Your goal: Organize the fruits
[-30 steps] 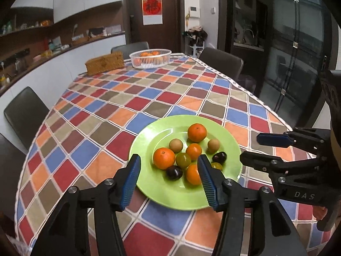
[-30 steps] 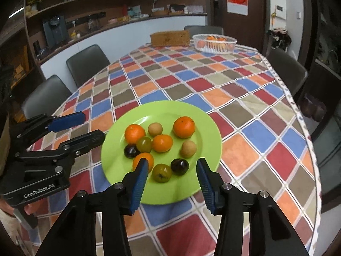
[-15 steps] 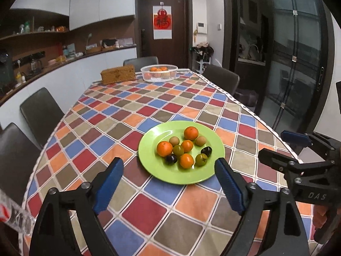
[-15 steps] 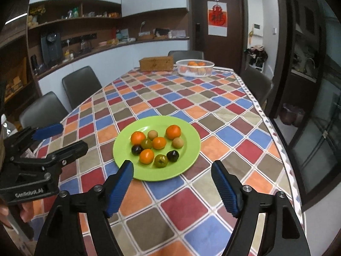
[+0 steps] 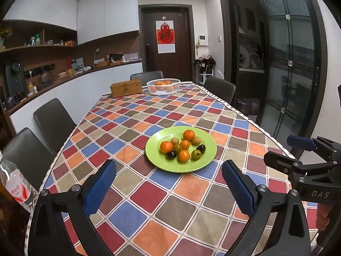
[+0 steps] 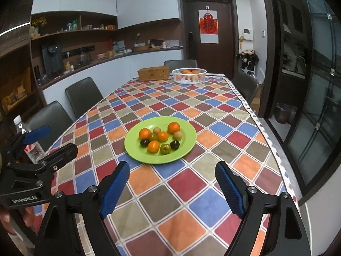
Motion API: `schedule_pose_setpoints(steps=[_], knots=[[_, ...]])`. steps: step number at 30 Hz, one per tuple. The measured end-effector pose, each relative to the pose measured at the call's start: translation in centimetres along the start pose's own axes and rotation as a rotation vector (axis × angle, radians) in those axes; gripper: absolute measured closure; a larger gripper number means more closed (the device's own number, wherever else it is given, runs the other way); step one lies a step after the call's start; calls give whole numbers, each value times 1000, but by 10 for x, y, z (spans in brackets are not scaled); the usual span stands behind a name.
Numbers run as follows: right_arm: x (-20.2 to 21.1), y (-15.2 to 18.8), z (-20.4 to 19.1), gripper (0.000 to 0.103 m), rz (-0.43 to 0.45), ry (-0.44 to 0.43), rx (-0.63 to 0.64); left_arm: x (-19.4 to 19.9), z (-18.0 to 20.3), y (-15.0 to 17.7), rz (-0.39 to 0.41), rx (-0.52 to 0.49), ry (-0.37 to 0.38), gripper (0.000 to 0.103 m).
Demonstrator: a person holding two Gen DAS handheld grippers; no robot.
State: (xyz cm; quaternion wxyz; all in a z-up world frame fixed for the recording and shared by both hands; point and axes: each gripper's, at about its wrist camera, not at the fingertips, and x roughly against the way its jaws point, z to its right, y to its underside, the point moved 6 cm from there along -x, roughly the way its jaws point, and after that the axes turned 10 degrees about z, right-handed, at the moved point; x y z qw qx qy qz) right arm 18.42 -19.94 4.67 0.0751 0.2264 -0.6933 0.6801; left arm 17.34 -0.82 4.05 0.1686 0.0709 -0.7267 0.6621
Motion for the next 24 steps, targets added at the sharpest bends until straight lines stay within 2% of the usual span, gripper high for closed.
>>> schedule_pose_setpoints(steps=[10,24], knots=[[31,2,-2,20,36,12,10,28,5,-4,41,-16,-14,1],[49,2,-1,20,62,15,-5,46,12,-8,64,-31,-21,1]])
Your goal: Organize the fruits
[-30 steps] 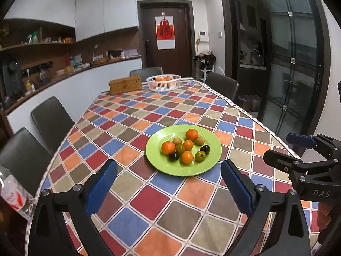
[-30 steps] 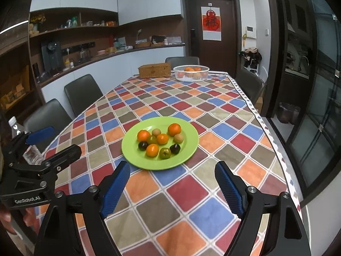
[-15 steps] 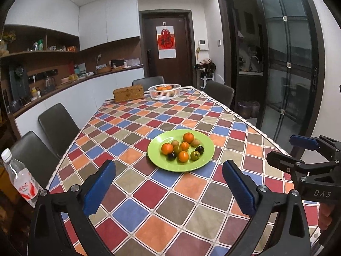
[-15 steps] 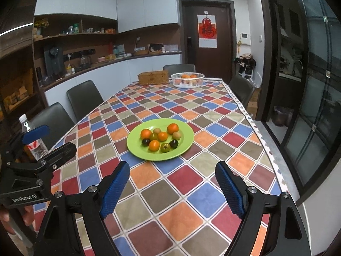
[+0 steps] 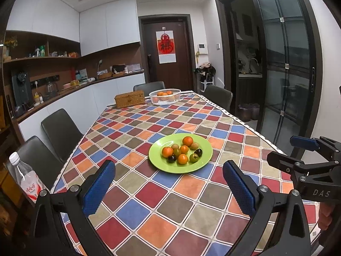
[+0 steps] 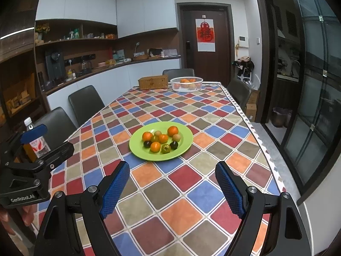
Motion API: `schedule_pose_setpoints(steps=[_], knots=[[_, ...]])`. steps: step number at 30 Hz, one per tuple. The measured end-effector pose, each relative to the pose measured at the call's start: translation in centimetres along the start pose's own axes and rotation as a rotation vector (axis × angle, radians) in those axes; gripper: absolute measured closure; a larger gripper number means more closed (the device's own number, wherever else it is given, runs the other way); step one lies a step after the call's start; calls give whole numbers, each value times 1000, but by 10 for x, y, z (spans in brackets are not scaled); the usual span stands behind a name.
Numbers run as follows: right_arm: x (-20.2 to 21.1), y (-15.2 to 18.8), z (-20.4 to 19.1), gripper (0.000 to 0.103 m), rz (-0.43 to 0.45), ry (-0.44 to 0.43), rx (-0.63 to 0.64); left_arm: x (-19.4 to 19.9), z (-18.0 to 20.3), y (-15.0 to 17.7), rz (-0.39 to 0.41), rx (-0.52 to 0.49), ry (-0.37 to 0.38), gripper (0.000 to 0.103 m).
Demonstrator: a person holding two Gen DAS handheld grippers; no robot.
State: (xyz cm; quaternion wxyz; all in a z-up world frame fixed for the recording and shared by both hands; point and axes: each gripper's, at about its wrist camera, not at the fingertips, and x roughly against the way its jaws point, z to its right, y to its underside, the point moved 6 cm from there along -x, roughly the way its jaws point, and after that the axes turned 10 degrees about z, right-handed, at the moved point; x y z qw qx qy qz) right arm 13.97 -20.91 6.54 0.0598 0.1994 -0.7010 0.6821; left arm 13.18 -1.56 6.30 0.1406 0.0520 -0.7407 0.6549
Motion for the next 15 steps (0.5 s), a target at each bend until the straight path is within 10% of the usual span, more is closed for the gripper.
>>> schedule_pose_setpoints(steps=[15], knots=[[4,-2,-1,20,6,-6,2,5,0,-1,8,1,-11,0]])
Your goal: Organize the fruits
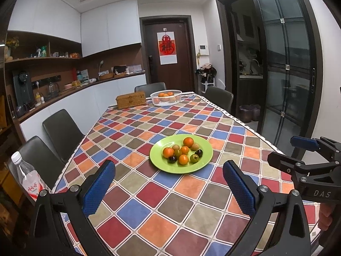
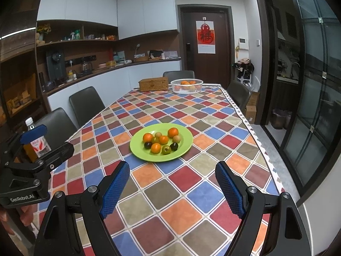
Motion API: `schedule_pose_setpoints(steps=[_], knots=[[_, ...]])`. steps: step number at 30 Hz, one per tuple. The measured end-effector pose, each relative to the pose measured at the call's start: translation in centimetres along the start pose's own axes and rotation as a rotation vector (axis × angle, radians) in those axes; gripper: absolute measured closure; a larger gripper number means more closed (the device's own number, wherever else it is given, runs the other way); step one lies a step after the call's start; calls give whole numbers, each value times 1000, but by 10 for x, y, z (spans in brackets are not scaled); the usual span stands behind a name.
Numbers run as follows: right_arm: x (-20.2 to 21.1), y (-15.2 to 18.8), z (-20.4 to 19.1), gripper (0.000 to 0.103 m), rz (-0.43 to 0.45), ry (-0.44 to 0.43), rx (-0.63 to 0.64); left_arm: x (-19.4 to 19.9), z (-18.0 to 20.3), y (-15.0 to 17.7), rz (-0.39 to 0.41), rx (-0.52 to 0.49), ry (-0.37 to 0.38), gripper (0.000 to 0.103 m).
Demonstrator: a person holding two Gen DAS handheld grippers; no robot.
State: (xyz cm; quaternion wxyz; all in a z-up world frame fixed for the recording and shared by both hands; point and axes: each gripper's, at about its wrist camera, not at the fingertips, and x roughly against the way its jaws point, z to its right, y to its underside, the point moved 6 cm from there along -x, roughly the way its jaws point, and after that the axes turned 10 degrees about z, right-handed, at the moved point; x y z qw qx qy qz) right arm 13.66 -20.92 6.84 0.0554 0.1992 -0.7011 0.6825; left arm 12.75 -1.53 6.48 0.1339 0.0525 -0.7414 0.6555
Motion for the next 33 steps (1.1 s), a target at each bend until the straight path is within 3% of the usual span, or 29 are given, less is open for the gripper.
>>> schedule_pose_setpoints(steps=[33], knots=[[2,0,-1,20,-1,-3,6,4,0,-4,27,4,-19,0]])
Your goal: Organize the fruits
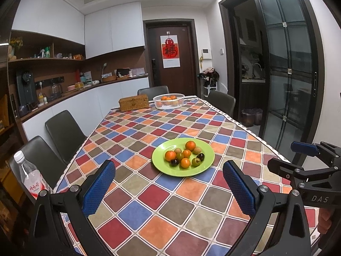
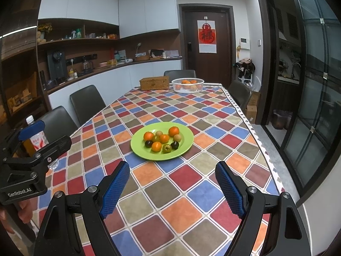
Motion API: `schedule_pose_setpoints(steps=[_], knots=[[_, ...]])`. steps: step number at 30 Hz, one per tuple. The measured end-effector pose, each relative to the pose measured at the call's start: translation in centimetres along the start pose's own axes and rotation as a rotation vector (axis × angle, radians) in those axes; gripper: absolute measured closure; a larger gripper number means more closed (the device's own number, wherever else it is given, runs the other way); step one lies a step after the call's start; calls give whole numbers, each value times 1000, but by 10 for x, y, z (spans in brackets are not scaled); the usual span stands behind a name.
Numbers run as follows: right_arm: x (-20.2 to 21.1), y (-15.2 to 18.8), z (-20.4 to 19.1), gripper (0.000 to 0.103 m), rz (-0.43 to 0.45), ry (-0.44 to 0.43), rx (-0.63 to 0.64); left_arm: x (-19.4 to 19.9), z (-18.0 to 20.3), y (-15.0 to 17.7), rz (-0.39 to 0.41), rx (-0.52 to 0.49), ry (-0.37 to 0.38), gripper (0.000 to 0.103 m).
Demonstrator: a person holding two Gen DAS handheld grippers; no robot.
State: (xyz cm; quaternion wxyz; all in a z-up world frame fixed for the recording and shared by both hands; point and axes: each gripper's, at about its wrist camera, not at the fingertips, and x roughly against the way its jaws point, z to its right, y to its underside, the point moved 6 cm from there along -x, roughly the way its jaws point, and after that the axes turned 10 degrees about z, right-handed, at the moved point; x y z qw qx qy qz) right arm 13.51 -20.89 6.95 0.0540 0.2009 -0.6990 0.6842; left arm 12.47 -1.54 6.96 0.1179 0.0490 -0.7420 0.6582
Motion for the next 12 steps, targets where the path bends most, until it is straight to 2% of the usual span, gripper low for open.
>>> schedule_pose_setpoints(steps=[12], knots=[[0,2,2,20,-2,2,1,0,-1,1,1,2,-3,0]])
